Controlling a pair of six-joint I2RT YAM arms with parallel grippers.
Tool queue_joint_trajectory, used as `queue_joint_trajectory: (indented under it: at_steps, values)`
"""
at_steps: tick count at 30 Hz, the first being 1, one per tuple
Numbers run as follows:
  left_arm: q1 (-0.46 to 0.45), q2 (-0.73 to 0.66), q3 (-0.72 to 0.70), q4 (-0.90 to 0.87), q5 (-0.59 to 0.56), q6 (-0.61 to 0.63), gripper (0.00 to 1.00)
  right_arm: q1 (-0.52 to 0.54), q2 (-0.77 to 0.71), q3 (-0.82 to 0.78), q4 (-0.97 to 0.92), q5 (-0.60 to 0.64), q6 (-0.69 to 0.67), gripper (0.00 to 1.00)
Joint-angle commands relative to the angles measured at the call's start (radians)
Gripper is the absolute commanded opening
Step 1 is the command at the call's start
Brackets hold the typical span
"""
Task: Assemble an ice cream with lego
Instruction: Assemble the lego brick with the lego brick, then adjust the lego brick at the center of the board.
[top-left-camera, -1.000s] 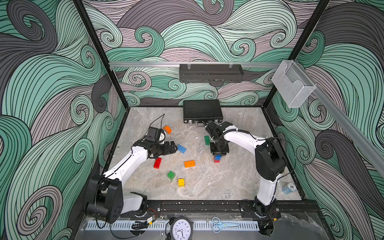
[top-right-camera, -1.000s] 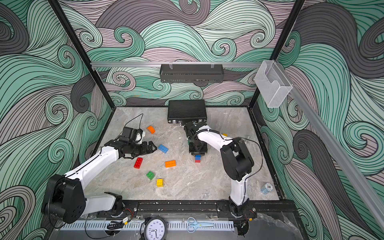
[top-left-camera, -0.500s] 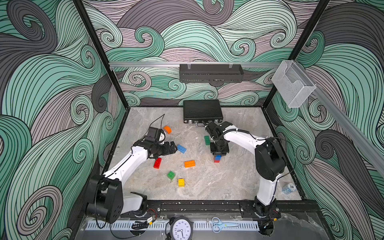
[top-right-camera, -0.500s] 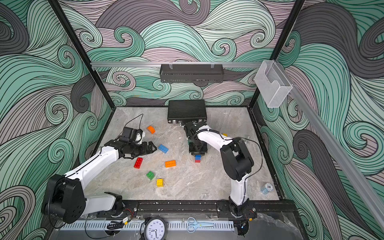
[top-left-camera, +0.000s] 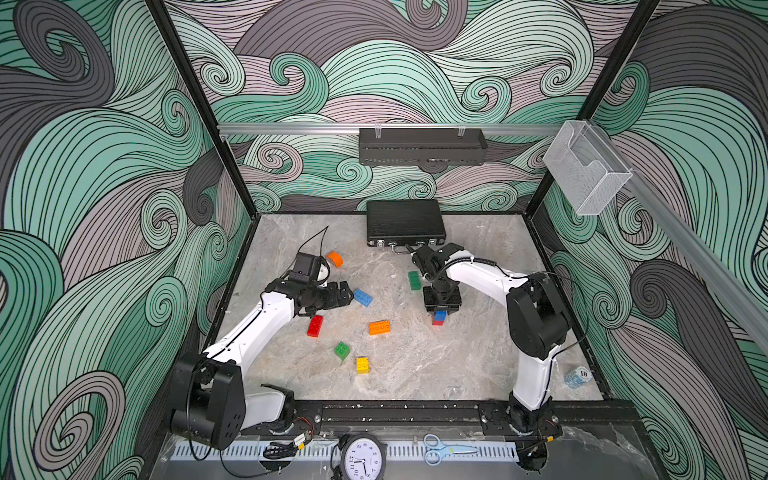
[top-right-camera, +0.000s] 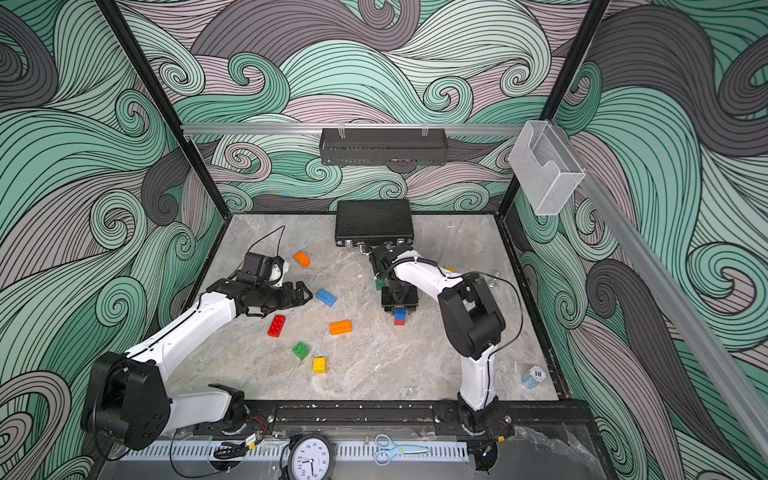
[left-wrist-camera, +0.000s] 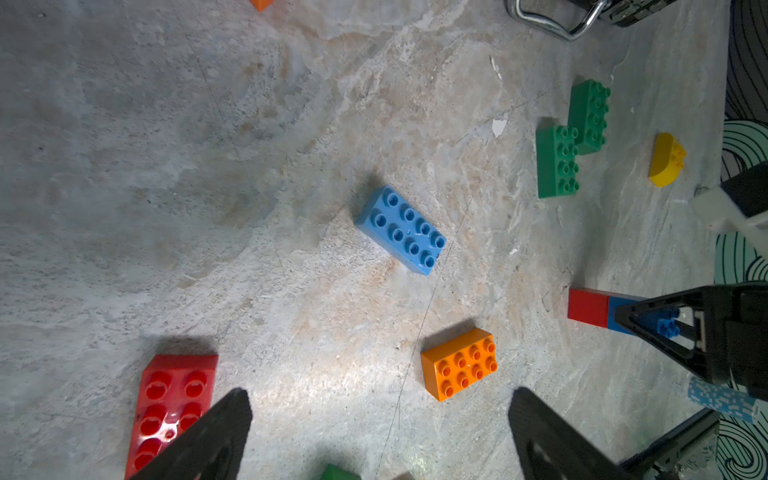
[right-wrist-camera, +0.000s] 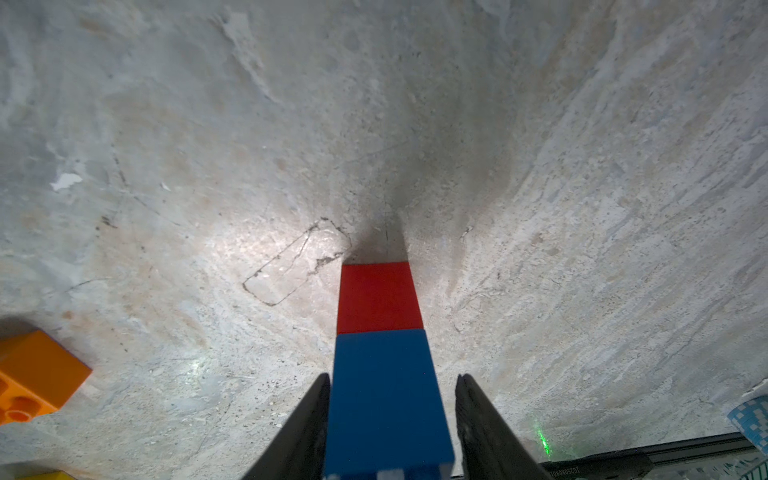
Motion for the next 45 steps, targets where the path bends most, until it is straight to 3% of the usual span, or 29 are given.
queue_joint_trajectory:
  at_steps: [1, 9, 19, 31, 36, 45]
  values:
    - [-0.005, -0.023, 0.036, -0.028, -0.016, 0.017, 0.97, -0.007, -0.015, 0.021, -0.032, 0.009, 0.016, 0.56]
    - [-0.006, -0.027, 0.039, -0.031, -0.018, 0.013, 0.97, -0.008, -0.08, 0.045, -0.047, -0.011, 0.013, 0.7]
    - [-0.005, -0.03, 0.045, -0.031, -0.009, 0.011, 0.97, -0.035, -0.129, 0.213, -0.135, 0.006, -0.081, 0.87]
    - [-0.006, -0.041, 0.012, 0.009, -0.002, -0.018, 0.97, -0.121, 0.2, 0.555, -0.085, 0.036, -0.301, 0.96]
    - [-0.009, -0.035, 0.013, 0.021, 0.013, -0.033, 0.97, -0.134, 0.34, 0.674, -0.068, 0.067, -0.327, 0.97]
    - [-0.011, -0.025, 0.021, 0.015, 0.01, -0.031, 0.97, -0.175, 0.412, 0.721, -0.029, 0.085, -0.318, 0.91]
